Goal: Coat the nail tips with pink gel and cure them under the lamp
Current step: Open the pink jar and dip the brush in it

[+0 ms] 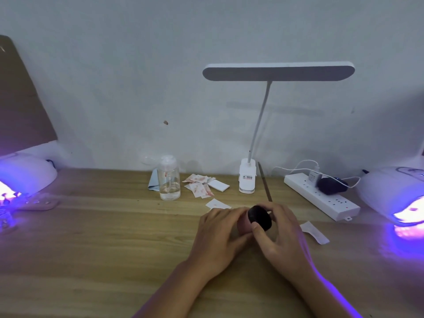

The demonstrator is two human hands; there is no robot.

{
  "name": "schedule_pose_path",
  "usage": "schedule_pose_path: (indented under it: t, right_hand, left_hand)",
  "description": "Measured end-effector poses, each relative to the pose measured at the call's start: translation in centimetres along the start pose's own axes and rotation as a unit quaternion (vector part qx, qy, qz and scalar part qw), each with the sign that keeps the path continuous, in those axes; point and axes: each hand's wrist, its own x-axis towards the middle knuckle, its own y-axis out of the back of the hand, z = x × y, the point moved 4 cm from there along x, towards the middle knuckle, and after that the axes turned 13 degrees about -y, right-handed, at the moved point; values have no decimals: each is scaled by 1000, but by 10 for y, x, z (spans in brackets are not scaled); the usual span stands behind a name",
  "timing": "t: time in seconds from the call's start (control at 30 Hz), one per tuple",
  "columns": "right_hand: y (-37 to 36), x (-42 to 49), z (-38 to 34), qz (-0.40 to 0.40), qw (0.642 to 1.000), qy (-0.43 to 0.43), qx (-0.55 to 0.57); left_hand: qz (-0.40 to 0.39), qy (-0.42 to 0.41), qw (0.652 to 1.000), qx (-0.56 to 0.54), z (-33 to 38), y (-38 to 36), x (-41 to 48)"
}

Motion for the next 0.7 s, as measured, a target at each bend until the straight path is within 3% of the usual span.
schedule_pose_path:
  t: [0.13, 0.37, 0.7]
  right_hand:
    - [0, -1, 0, 0, 1000, -4, -2]
    - [-2, 3, 4, -4, 999, -51, -8]
    - [7, 0, -2, 33, 999, -4, 39]
  left_hand:
    - [-13, -16, 1000, 23, 3, 1, 0]
    - [49, -12, 996, 72, 7, 10, -1]
    - [-18, -6, 1000, 21, 5, 1, -1]
